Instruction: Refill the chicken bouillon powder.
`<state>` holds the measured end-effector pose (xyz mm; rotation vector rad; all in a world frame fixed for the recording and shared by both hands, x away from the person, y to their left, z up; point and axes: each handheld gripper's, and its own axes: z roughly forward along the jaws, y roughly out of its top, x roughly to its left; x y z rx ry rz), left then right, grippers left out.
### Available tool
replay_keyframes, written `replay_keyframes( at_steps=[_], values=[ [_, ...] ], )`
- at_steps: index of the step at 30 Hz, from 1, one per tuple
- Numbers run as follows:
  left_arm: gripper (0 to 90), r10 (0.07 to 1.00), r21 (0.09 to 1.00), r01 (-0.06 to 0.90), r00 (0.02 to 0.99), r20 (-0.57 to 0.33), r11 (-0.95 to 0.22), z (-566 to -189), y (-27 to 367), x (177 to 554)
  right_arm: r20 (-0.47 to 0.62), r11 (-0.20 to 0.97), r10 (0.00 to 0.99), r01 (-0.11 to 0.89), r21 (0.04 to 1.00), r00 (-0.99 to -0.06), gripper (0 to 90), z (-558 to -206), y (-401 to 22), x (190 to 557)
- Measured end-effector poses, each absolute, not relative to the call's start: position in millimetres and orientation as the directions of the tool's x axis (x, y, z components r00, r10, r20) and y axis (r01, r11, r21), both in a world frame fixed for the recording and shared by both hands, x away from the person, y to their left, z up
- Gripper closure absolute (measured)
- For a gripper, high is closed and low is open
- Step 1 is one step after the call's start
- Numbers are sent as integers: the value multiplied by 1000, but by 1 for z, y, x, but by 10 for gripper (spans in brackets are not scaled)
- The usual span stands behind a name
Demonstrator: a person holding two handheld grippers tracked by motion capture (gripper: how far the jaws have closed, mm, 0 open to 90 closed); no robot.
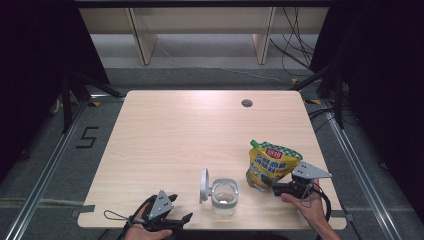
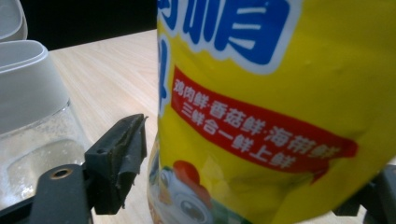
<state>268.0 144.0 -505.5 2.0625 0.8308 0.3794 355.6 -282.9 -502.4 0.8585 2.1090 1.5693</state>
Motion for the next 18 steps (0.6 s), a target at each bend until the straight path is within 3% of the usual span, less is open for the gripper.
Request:
replay_keyframes(
  at_steps=[18],
  values=[
    [223,678,810,426,733,-48,-403,-507,142,267,54,160,658,209,965,-751,316,-504,-280,362]
  ],
)
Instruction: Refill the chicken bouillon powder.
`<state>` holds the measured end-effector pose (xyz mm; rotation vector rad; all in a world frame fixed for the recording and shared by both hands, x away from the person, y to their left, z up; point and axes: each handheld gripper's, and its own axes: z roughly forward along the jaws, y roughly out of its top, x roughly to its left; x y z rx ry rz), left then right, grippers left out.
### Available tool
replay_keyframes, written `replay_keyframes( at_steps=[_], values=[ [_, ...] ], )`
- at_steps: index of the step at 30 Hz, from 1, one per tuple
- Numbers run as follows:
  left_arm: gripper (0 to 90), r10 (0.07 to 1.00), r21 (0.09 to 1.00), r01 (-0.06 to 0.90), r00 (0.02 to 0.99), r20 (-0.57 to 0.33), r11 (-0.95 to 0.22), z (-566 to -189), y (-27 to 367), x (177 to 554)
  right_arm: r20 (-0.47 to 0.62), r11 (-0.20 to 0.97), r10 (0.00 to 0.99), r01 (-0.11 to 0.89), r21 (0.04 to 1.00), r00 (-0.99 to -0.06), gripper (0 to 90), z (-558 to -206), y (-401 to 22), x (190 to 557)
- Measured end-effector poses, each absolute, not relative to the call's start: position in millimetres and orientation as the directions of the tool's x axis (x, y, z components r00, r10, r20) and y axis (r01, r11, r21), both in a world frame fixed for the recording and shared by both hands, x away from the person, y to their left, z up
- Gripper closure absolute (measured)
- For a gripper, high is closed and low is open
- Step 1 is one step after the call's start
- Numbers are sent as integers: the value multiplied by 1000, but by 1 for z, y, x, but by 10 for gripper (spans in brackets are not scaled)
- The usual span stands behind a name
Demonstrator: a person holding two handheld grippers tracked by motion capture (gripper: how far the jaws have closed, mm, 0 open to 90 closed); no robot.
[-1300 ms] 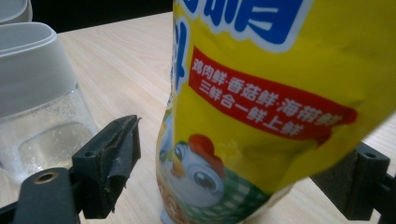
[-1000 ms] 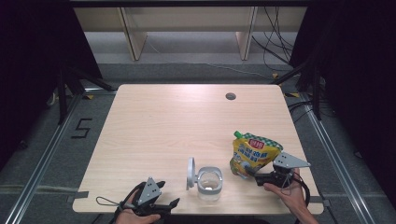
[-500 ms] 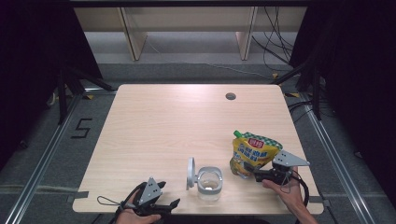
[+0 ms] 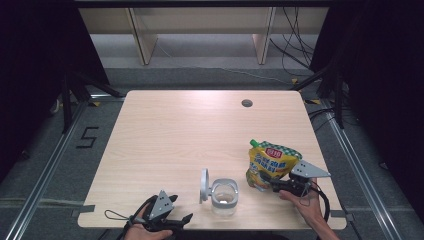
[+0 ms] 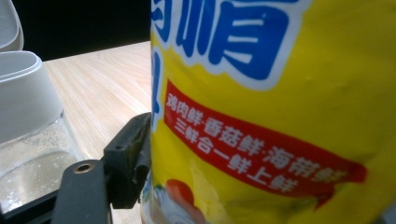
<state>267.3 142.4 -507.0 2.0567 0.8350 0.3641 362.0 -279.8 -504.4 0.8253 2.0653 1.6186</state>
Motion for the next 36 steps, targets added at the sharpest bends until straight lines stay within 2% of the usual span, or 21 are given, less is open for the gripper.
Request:
replay_keyframes(
  at_steps=[4,8,9,15,16,19,20,21,24,26,27,30,31,33,36],
  values=[
    [223,677,809,425,734,-46,-406,-507,143,267,29,155,649,169,973,-760,341,-505,-280,365],
    [223,677,808,426,735,-46,-408,-507,143,268,76,141,645,216,966,-761,395,-505,-278,363],
    [223,677,808,425,735,-45,-408,-507,143,268,54,133,652,183,974,-756,414,-506,-278,364],
    [223,678,805,426,734,-39,-414,-507,144,268,64,121,633,180,976,-772,481,-506,-278,365],
    [223,679,808,421,733,-36,-412,-506,144,268,75,138,639,210,968,-766,503,-503,-279,363],
    [223,676,802,418,737,-25,-426,-506,145,268,91,126,635,219,968,-767,527,-502,-277,360],
    [223,675,802,418,737,-26,-426,-505,145,268,82,141,644,224,964,-761,536,-501,-278,359],
    [223,675,803,417,737,-25,-426,-505,145,268,31,151,638,165,975,-769,543,-501,-278,362],
    [223,677,814,421,734,-45,-401,-506,144,267,57,160,640,205,966,-766,557,-497,-275,356],
    [223,675,807,418,737,-32,-418,-505,146,268,30,177,638,184,967,-770,563,-495,-273,355],
    [223,678,807,421,734,-35,-414,-505,146,268,-34,222,631,138,965,-775,564,-493,-275,356],
    [223,682,813,424,730,-46,-399,-505,145,267,-63,238,622,113,965,-780,567,-490,-270,353],
    [223,680,805,418,733,-26,-420,-505,146,268,-67,250,616,114,962,-785,568,-488,-269,352],
    [223,681,813,421,731,-41,-403,-505,146,268,-127,284,620,71,956,-774,570,-486,-268,349],
    [223,681,813,422,731,-42,-402,-505,146,268,-136,317,607,82,945,-783,572,-482,-266,344]
  ],
)
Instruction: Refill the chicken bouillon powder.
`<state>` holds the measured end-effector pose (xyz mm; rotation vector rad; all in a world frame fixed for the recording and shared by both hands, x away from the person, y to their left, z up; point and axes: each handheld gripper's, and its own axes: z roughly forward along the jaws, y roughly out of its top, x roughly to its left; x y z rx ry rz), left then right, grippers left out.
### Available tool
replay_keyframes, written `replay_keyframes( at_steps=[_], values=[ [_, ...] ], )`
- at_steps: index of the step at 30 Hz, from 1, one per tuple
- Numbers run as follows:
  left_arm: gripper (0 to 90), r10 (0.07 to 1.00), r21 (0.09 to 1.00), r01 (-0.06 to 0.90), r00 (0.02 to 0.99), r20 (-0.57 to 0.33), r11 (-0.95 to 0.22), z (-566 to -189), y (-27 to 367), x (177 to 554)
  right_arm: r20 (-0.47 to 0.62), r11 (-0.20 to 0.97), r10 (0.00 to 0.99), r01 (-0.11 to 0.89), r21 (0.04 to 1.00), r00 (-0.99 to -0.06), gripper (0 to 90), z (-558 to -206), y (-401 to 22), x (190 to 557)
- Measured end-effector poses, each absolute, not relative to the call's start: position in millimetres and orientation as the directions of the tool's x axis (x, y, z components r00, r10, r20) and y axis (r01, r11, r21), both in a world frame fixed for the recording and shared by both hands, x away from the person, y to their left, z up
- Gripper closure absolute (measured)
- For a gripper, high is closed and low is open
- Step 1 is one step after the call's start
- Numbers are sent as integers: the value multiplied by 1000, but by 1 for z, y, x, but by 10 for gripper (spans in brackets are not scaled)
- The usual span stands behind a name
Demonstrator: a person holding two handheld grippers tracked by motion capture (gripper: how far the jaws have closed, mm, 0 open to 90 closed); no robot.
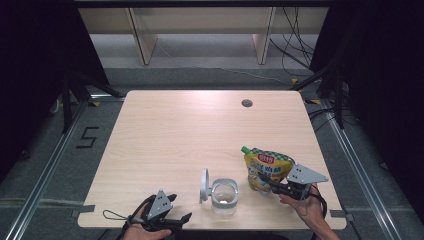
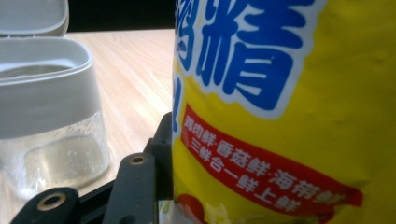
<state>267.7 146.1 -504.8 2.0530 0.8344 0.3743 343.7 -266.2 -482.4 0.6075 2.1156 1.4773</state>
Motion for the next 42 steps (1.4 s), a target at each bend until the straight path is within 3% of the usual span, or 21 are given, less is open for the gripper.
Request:
replay_keyframes(
  at_steps=[6,14,22,27,36,37,39,42],
  values=[
    [223,679,813,420,733,-43,-403,-505,147,268,-205,375,605,49,926,-769,573,-475,-265,333],
    [223,687,818,426,724,-52,-387,-505,147,268,-378,497,544,-76,865,-749,574,-456,-264,318],
    [223,688,816,425,724,-46,-393,-505,148,268,-583,663,442,-190,724,-682,575,-445,-258,301],
    [223,687,814,425,725,-44,-396,-505,147,269,-728,789,314,-260,558,-610,575,-442,-245,289],
    [223,683,808,419,730,-29,-414,-504,149,270,-847,874,134,-341,346,-515,576,-441,-235,284],
    [223,683,807,419,730,-28,-415,-504,149,270,-832,888,169,-285,361,-528,576,-443,-234,278],
    [223,684,808,420,729,-29,-413,-504,149,269,-869,881,78,-374,290,-489,576,-440,-232,282],
    [223,683,807,419,729,-27,-416,-504,149,270,-861,898,89,-335,287,-501,577,-441,-228,276]
  ],
)
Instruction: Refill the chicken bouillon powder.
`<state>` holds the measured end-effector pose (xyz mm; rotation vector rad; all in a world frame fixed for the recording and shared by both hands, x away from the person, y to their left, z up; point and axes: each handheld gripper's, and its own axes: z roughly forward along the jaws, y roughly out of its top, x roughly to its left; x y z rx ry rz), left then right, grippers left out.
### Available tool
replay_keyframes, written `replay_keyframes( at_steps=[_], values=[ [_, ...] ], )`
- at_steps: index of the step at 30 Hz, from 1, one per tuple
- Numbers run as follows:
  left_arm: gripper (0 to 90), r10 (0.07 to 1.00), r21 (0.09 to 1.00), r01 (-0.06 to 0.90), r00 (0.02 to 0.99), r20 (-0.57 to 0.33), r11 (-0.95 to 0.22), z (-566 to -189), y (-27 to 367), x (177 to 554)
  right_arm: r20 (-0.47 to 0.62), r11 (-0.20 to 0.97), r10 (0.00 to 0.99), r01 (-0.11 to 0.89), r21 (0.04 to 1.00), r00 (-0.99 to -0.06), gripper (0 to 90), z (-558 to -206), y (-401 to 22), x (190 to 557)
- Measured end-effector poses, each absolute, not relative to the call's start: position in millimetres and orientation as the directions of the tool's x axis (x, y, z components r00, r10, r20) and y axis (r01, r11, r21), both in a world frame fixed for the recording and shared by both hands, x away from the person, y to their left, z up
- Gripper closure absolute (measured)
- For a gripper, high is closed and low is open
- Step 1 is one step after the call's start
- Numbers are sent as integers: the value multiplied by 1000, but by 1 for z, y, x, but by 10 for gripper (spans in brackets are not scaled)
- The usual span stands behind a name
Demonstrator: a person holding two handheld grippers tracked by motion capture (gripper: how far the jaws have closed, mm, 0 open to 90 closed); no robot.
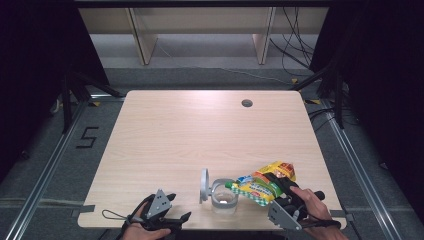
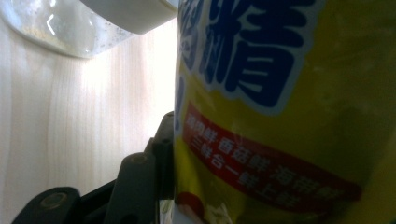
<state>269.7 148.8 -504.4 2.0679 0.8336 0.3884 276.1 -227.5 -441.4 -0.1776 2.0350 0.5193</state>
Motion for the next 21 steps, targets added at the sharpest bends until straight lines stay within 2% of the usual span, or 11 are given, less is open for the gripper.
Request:
replay_keyframes(
  at_steps=[3,4,5,6,7,9,12,13,15,18,21],
  values=[
    [223,680,808,421,733,-36,-412,-504,149,270,-888,903,7,-378,203,-460,577,-436,-225,276],
    [223,679,807,422,733,-36,-412,-504,149,270,-875,907,63,-339,251,-481,577,-439,-224,273],
    [223,679,808,422,733,-36,-412,-504,149,270,-891,901,17,-379,210,-454,577,-438,-224,275],
    [223,679,807,421,734,-34,-415,-504,149,270,-881,917,53,-326,229,-470,577,-440,-222,270],
    [223,685,814,424,727,-43,-398,-505,148,269,-900,903,4,-386,191,-436,577,-440,-222,274],
    [222,686,809,422,727,-32,-409,-505,148,270,-911,907,-57,-402,123,-409,577,-437,-219,273],
    [222,684,812,421,729,-37,-405,-505,148,270,-915,913,-48,-389,122,-400,577,-437,-219,271],
    [223,679,807,420,734,-34,-414,-504,149,270,-926,906,-107,-419,59,-362,577,-433,-217,272],
    [222,681,807,424,731,-38,-411,-504,149,270,-921,916,-67,-391,96,-383,577,-436,-218,270],
    [222,691,813,428,722,-44,-395,-505,147,269,-930,913,-138,-407,13,-340,577,-435,-215,268],
    [222,683,809,415,730,-22,-417,-505,149,271,-931,926,-134,-377,4,-340,577,-437,-214,265]
  ],
)
